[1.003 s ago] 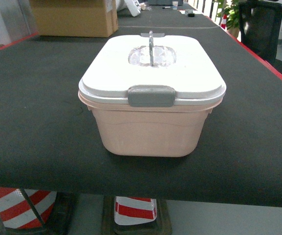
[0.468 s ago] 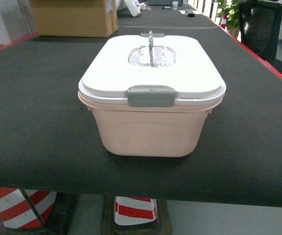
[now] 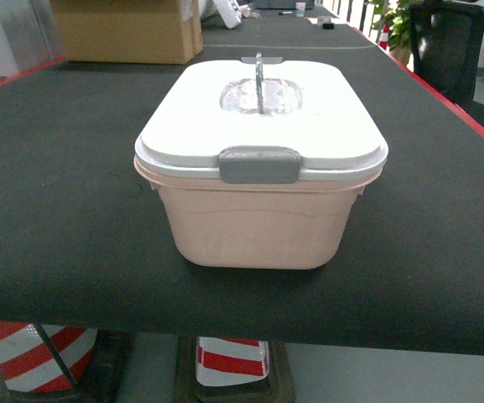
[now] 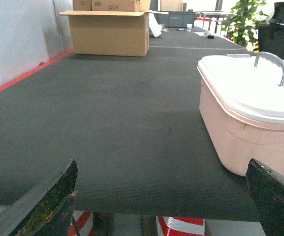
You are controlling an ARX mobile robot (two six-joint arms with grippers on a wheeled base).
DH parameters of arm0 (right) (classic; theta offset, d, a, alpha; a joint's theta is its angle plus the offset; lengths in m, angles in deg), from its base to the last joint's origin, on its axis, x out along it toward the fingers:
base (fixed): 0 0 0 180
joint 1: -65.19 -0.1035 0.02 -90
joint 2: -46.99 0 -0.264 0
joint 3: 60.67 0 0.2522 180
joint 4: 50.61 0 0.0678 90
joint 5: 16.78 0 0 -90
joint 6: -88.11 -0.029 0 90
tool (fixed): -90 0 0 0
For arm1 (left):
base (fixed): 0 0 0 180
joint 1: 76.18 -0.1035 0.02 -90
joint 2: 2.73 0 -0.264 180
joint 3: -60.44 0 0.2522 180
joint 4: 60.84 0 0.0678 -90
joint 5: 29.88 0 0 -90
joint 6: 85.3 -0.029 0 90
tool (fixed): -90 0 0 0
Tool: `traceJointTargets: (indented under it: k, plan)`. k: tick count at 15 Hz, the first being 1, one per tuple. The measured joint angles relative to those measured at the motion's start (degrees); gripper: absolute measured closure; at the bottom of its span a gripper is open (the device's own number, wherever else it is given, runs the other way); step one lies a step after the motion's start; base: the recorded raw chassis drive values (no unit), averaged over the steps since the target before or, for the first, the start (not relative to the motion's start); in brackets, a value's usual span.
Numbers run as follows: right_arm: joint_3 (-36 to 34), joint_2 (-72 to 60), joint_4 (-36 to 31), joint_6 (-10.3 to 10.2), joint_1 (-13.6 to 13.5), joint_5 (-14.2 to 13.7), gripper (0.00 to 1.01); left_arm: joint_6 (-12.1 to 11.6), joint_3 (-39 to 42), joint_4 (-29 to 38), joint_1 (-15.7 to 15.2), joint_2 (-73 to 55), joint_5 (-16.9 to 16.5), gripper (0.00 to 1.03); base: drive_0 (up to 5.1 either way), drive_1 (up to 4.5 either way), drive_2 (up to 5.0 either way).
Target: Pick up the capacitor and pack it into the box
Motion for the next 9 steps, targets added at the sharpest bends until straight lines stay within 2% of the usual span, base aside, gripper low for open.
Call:
traceJointTargets:
  k: [9]
  plan:
    - [0.00,0.00,0.00,0.00,0.00,0.00,0.03,0.00,0.00,0.00,0.00,0.00,-0.02,0.05,0.0,0.00,0.0]
